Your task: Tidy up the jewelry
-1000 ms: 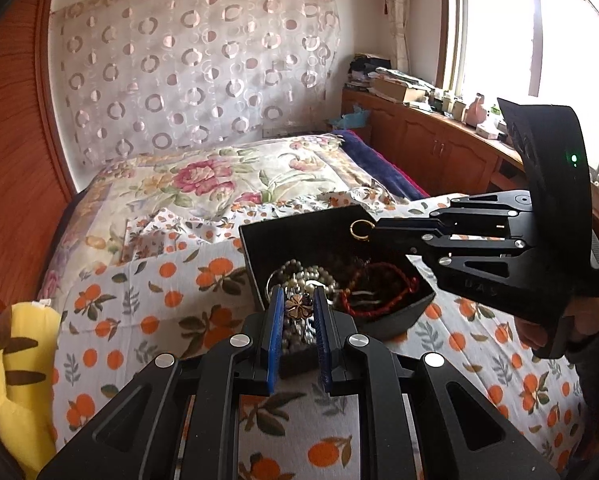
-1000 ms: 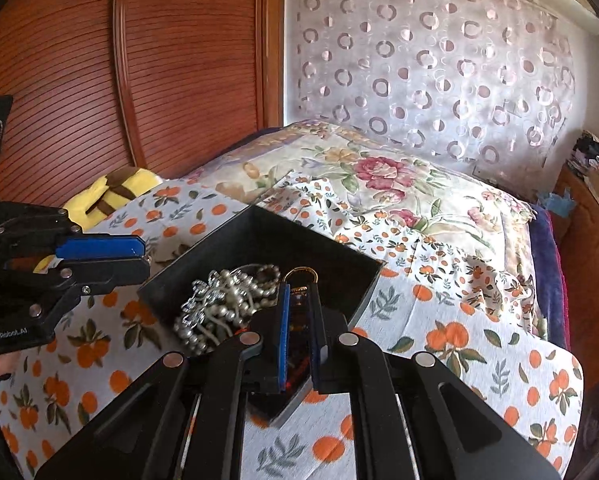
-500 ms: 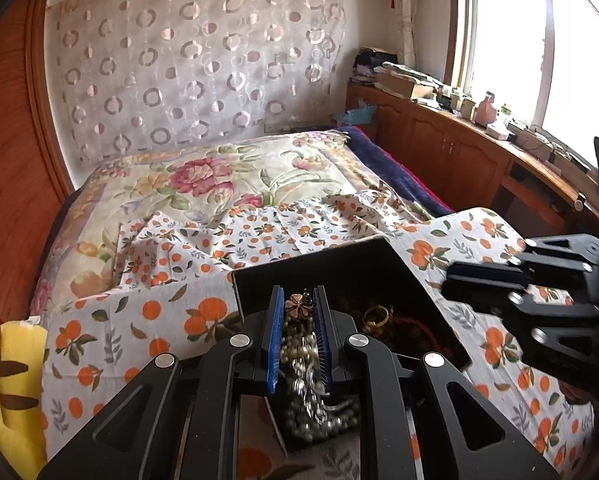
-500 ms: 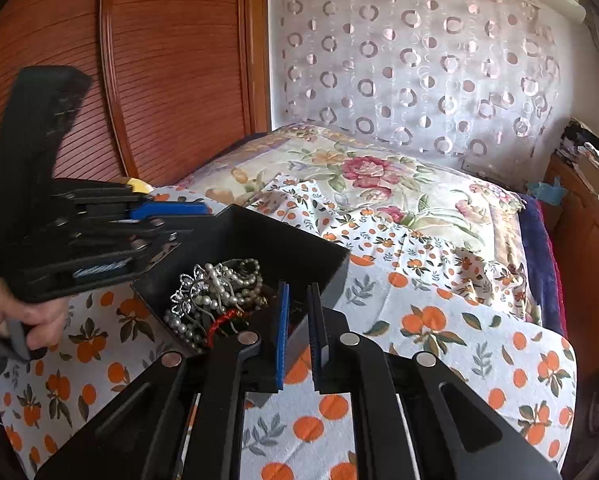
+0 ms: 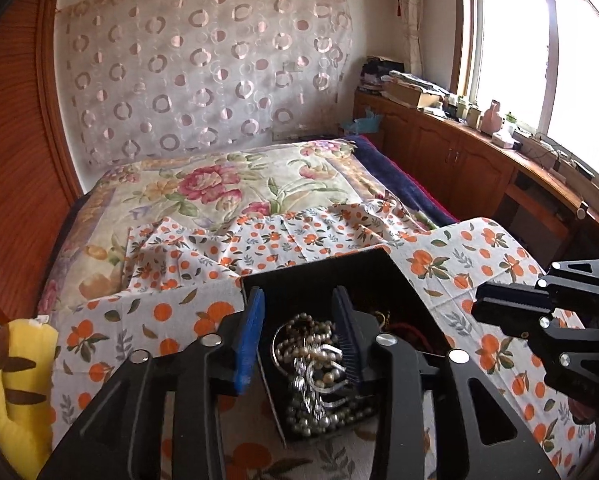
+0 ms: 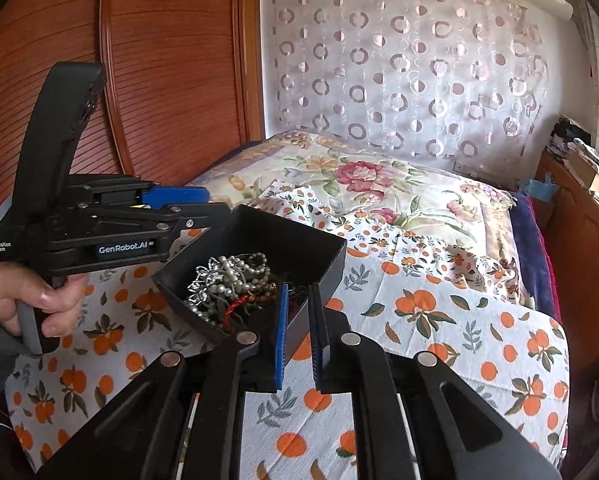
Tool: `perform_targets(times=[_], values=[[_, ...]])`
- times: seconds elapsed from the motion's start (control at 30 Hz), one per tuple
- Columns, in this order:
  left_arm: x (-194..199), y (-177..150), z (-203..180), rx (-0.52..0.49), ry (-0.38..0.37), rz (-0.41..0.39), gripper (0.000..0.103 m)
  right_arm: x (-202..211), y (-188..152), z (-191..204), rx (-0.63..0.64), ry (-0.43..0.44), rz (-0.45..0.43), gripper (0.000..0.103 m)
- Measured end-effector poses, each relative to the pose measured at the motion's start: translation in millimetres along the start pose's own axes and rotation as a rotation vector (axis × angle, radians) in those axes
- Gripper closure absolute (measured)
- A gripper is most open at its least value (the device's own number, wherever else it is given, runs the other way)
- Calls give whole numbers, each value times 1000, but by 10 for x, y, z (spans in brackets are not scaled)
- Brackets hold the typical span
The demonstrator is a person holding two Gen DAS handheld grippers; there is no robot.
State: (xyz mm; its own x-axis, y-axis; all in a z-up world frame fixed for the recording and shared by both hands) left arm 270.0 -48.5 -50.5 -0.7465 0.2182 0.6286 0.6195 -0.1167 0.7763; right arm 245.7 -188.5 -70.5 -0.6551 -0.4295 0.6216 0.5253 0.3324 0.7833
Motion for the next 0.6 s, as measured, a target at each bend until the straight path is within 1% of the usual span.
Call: perform_targets(times=[0.07, 0.1, 0.13, 0.17, 0.2, 0.23, 0.27, 0.3, 0.33, 0.4, 0.5, 0.6], values=[[113, -56, -7, 8, 9, -14, 49, 68, -24, 29, -7, -7, -9, 89], [169, -84, -7, 11, 11, -20, 45, 100, -35, 43, -10, -12, -13, 82], [242, -124, -6, 15, 17, -22, 41, 143, -51, 57, -16, -20, -19, 78], [303, -158, 5, 21, 28, -22, 34, 187, -59, 61, -23, -28, -25, 66], [384, -185, 8, 28, 40, -30, 30, 241, -74, 74, -32, -42, -32, 53], [506, -207, -1, 32, 39, -55, 27, 276, -70, 73, -37, -52, -40, 47], [638, -232, -17, 36, 46, -80, 19, 341, -72, 81, -44, -67, -55, 34], [704, -249, -22, 38, 53, -90, 13, 410, -75, 77, -52, -85, -70, 26], [830, -275, -38, 41, 55, -108, 12, 469, -73, 73, -60, -98, -82, 23], [964, -303, -55, 41, 54, -124, 8, 587, -70, 81, -77, -117, -106, 12], [1183, -334, -96, 39, 79, -146, 8, 769, -77, 116, -97, -139, -145, 5], [1373, -369, -111, 43, 94, -181, 8, 956, -86, 143, -116, -183, -183, 3]])
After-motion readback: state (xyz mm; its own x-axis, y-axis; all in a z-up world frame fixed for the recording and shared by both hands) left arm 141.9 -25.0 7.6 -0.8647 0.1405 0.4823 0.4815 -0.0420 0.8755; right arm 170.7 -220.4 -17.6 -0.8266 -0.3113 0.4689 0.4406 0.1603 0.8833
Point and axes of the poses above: each gripper's, at about its wrist camera, not at the fingertips, and x roughly against the way its jaws point, z to its left, y to its top, the point moved 6 cm from there along -x, roughly the way its jaws point, and after that the axes turned 2 degrees about x, right-handed, at the moved point
